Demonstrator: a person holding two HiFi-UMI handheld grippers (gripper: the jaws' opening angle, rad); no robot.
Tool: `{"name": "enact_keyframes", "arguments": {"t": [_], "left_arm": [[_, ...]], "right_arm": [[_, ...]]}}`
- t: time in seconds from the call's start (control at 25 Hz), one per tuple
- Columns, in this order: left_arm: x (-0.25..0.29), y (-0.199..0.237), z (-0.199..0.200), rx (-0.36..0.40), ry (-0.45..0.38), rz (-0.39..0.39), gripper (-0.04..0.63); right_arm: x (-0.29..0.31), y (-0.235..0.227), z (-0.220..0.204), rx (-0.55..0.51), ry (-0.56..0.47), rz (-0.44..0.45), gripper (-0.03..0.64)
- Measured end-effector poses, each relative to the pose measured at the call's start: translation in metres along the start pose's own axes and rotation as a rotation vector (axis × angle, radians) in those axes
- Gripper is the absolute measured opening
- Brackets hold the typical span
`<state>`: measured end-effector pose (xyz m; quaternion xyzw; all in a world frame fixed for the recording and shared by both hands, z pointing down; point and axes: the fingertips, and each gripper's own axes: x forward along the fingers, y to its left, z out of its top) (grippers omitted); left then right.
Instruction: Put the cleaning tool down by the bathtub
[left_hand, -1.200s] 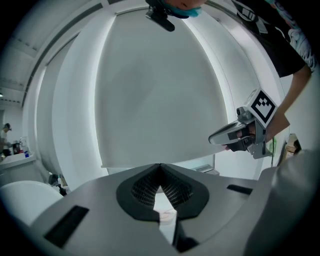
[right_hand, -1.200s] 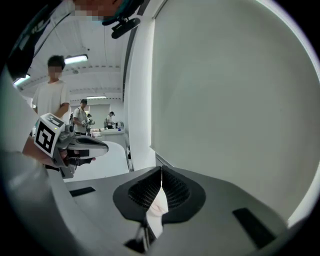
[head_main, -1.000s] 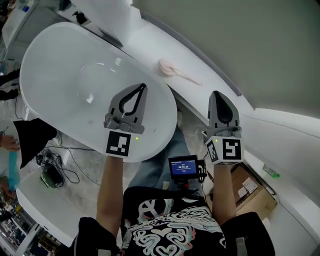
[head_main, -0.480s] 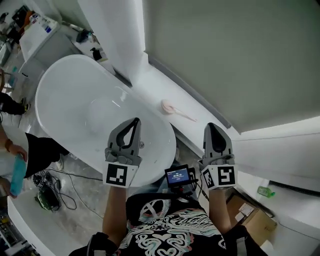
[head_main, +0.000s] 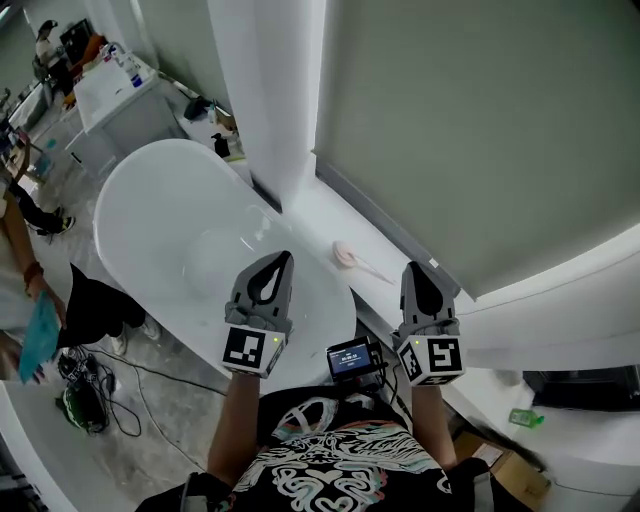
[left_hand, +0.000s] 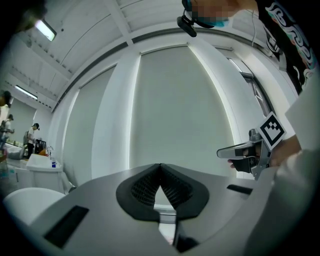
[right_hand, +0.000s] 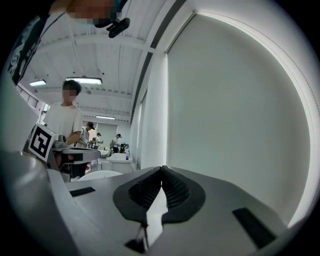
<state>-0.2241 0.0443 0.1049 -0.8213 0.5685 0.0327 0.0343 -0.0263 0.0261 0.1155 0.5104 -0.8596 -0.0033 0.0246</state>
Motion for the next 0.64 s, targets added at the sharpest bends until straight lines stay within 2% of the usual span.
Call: {"name": "enact_keyframes", "arguments": {"t": [0.64], "left_arm": [[-0.016,-0.006,-0.007,0.042,0.065,0.057,0.015]], "right_arm": [[-0.02,0.002,0.0,-0.006,0.015,-0.001,0.028]]}}
